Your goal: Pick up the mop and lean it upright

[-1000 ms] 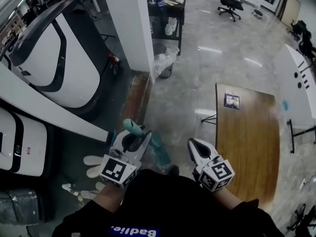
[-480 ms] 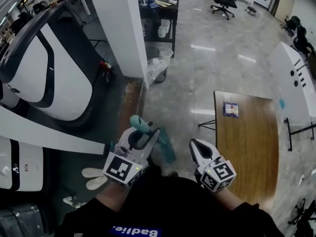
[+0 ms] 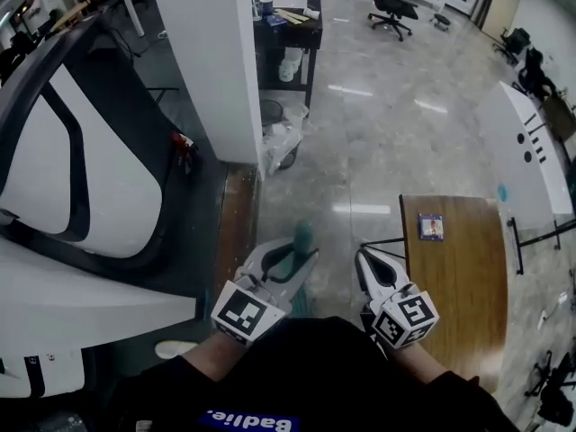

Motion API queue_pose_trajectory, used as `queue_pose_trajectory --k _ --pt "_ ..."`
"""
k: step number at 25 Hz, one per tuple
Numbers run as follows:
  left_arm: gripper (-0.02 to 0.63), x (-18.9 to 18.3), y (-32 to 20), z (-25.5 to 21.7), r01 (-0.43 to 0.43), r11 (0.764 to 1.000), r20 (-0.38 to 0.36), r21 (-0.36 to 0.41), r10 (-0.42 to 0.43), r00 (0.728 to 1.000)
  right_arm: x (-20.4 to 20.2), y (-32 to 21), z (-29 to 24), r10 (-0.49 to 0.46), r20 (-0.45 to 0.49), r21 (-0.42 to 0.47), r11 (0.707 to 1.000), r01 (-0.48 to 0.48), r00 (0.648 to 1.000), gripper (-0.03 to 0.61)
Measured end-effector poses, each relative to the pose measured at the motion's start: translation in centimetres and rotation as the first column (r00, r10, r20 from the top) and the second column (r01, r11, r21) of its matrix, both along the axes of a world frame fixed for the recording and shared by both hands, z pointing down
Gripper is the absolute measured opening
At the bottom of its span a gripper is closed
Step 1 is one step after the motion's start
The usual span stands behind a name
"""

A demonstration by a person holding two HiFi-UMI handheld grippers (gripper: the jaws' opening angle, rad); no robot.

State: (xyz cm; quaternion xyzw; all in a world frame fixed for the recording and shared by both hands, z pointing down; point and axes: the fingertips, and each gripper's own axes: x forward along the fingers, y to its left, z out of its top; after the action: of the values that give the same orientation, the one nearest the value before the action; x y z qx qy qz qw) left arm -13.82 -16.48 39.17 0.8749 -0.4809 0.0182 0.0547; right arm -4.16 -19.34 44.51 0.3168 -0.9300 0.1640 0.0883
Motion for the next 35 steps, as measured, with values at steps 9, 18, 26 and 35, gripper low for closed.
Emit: queue_pose_trajectory --k 9,18,26,35 --pt "0.115 -5.7 -5.8 1.2 0.012 1.0 0.018 -0.011 -0.012 1.0 -4.8 -5.9 0.3 -0.011 -0.017 0.0 1.0 0.011 1.0 0.005" --pt "0.115 -9.4 -14.6 1.6 0.129 0.991 0.069 -0.041 -0.126 0.99 -9.5 -17.0 1.4 -0.149 0.031 -0.008 0.989 0.149 0.988 0.005" --pt "0.115 -11.1 -22.9 4.8 0.276 0.947 0.128 -0.165 -0.257 0.958 -9.0 -27.3 2.5 -0.226 0.043 -0.049 0.972 0.228 0.973 0.005" --pt "0.114 -10.6 -32.1 5.3 0.236 0.96 0.133 -0.148 -0.217 0.967 -7.4 -33.0 4.6 -0.199 0.043 -0.114 0.972 0.203 0.979 0.005"
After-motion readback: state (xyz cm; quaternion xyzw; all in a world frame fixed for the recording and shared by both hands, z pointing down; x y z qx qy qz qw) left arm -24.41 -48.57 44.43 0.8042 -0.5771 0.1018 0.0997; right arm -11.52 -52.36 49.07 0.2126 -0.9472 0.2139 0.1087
